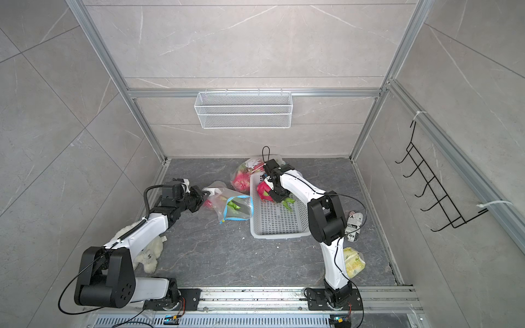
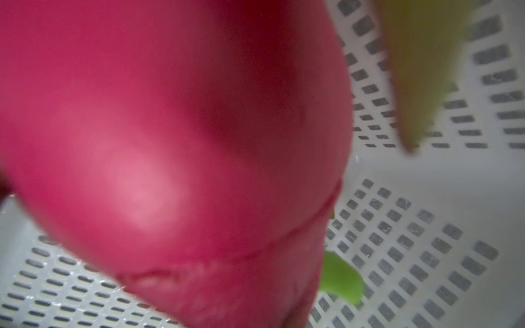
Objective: Open the zip-top bag and take out the dragon fruit
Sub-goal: Place the dragon fruit in the basket.
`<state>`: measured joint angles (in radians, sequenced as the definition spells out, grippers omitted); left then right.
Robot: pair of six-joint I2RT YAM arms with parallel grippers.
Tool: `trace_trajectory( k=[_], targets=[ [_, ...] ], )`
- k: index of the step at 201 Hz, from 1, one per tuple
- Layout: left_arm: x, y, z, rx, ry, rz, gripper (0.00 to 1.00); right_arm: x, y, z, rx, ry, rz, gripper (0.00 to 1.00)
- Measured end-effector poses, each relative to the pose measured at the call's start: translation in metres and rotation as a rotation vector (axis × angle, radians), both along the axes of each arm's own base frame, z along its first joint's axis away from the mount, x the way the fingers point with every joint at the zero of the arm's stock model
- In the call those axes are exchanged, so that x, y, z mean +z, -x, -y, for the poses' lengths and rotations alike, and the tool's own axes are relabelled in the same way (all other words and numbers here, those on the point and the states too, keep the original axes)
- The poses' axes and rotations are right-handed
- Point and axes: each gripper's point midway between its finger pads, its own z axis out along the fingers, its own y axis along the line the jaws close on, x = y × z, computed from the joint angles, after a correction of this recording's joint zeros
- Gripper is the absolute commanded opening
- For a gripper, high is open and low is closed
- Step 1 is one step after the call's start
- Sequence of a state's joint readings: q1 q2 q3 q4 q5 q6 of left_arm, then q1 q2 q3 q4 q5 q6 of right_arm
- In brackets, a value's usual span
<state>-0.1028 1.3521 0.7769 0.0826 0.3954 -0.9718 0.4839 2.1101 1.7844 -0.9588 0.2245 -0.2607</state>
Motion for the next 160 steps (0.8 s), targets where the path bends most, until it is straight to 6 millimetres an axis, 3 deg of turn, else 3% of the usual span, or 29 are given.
trace_trajectory(
  k=[21, 51, 78, 123, 142, 160],
  targets=[
    [0.002, 0.001, -0.001, 0.002, 0.0, 0.005, 0.0, 0.001, -0.003, 0.003, -0.013, 0.004, 0.013, 0.53],
    [0.006, 0.003, -0.001, 0.003, 0.002, 0.011, 0.0, 0.007, -0.005, 0.003, -0.03, -0.012, 0.028, 0.55],
    [0.011, 0.005, -0.002, 0.004, 0.004, 0.021, 0.0, 0.046, 0.007, -0.003, -0.072, -0.121, 0.077, 0.55],
    [0.007, 0.011, -0.001, 0.002, 0.013, 0.002, 0.0, 0.155, 0.069, -0.017, -0.104, -0.457, 0.203, 0.5],
    [0.004, 0.013, -0.001, 0.003, 0.02, -0.01, 0.0, 0.172, 0.104, -0.041, -0.065, -0.584, 0.18, 0.41],
    [0.001, 0.016, 0.001, -0.003, 0.029, -0.022, 0.0, 0.169, 0.131, -0.07, -0.039, -0.675, 0.12, 0.34]
  ],
)
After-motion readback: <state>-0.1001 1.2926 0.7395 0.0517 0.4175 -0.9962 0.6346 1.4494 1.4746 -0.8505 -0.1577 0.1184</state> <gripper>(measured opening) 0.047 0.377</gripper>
